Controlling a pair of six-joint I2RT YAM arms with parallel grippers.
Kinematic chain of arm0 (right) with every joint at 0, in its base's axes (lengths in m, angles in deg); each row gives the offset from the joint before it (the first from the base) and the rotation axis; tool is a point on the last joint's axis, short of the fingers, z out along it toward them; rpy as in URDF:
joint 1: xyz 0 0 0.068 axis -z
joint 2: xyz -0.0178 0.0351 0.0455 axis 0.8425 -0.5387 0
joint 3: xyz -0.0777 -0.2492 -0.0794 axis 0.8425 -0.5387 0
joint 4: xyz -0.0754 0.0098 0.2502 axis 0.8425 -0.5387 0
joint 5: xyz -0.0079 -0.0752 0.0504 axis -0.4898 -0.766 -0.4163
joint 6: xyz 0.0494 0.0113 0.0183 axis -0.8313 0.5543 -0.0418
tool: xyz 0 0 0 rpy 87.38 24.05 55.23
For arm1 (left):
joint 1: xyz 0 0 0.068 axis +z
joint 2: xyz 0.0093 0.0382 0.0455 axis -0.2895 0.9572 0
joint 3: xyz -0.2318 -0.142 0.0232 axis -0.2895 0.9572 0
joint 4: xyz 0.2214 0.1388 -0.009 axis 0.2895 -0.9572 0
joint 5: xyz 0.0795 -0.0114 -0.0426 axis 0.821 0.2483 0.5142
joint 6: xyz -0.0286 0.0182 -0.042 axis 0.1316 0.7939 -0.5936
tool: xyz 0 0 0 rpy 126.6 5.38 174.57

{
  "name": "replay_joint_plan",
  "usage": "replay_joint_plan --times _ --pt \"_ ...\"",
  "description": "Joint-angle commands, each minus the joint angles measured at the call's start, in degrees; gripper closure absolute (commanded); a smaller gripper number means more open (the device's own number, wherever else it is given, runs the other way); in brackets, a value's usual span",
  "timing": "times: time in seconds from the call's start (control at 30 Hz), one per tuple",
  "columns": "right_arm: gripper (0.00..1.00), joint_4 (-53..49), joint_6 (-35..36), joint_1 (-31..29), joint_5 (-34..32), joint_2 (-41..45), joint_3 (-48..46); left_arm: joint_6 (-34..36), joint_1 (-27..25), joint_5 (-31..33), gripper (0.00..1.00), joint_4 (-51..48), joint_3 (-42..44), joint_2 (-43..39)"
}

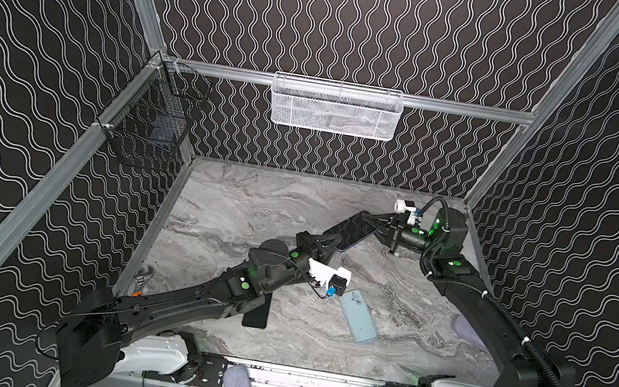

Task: Put the phone into the phone case

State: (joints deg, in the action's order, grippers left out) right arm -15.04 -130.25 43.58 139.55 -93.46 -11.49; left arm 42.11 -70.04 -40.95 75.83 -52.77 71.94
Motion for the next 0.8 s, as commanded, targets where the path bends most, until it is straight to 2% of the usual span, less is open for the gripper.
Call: replay_joint_plan --times 0.0,0.17,0.33,0.37,0.4,0.53,0.6,0.77 --pt "0.91 3.94 -1.06 -0.09 1.16 0.12 -0.39 -1.01 -0.05 -0.71 1.00 4.00 -0.60 -0.19" --pt "1.00 3.77 -0.97 -0.08 0.80 0.12 -0.74 -0.95 -0.05 -0.19 1.00 4.08 -0.51 -0.20" --pt "1.00 4.30 -1.26 -0.13 0.64 0.16 -0.58 -2.02 -0.07 1.29 1.00 5.63 -0.94 0.88" --pt "1.00 4.72 -1.46 -0.14 0.60 0.11 -0.49 -2.44 -0.04 1.58 0.95 5.54 -1.12 1.08" --pt "1.00 5.06 -1.66 -0.15 0.70 0.12 -0.41 -3.38 -0.03 1.68 0.76 5.96 -1.22 1.11" --pt "1.00 6.21 -2.52 0.02 0.71 0.04 0.11 -6.34 0.03 2.11 0.43 8.00 -0.89 0.81" --pt "1.00 7.97 -3.68 0.03 0.65 -0.06 0.17 -7.60 -0.01 2.78 0.35 9.70 -0.44 0.55" --pt "1.00 10.90 -5.63 0.46 -0.52 -0.08 0.24 -13.77 -0.04 5.11 0.29 7.11 -0.16 -3.48"
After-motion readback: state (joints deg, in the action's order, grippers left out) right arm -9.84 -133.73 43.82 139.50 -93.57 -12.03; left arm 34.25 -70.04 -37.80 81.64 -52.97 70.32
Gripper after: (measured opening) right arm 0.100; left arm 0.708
